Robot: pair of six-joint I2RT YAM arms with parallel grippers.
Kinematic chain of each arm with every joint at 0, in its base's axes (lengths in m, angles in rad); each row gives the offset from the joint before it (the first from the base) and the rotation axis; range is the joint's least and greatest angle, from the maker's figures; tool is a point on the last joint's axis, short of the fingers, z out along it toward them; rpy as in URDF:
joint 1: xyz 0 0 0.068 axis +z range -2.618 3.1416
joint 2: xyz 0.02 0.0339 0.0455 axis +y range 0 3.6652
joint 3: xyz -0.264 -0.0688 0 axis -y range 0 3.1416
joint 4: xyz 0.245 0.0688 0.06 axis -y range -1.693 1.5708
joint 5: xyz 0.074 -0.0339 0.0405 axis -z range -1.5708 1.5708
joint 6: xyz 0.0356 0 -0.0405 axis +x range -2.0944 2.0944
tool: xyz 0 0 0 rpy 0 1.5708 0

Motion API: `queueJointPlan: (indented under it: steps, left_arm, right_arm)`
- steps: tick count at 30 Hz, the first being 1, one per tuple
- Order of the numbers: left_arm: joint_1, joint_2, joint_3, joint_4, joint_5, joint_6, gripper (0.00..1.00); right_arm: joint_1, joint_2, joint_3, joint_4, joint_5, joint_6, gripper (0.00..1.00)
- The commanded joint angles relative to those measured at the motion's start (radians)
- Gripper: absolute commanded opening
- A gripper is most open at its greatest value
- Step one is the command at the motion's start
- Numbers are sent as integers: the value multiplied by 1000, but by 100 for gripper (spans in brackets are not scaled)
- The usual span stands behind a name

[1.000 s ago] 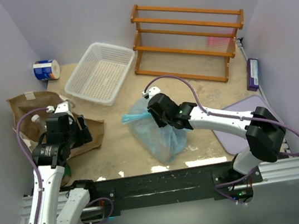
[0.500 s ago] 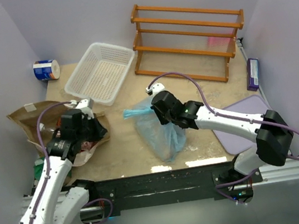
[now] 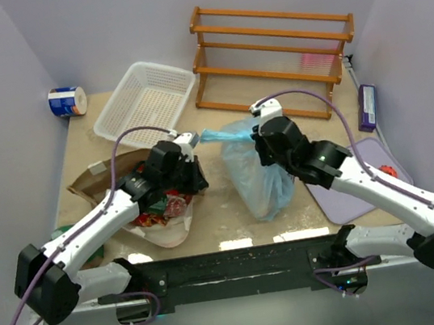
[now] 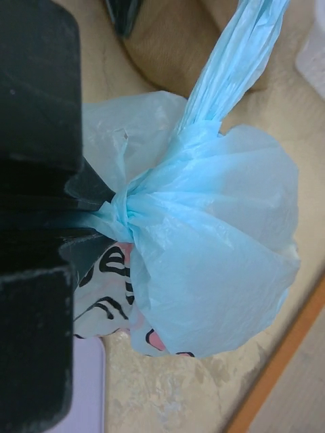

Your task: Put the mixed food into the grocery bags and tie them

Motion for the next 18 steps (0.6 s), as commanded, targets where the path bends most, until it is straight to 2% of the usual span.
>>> queueJointPlan:
  steps: [1,3,4,5,6,7,11,14,18]
  left_arm:
    - [-84,106,144,199,100,-13,0]
    - [-90,137,196,225,131,11,0]
    - [-89,157,213,234,137,21,4]
    - [-89,165,228,248,131,31,17]
    - [-89,174,265,252,126,54,24]
    - [-89,192,285,252,118,68,41]
    - [-75,249,400,189,106,139,67]
    - [-41,251,480,110,100,202,75]
    - [70,156,445,69,117,228,83]
  right_arm:
    - [1,-150,125,-5,31,-20,0]
    - [1,-191,169,30,-31,-58,0]
    - [1,-229,183,49,-54,-69,0]
    - [1,-250,207,72,-90,-89,0]
    - [3,-265,218,117,-161,-101,0]
    - [1,-294,226,148,-194,-112,0]
    - [1,-313,254,283,-347,-115,0]
    - [1,-294,243,416,-482,-83,0]
    - [1,-248,218,520,-573,-43,0]
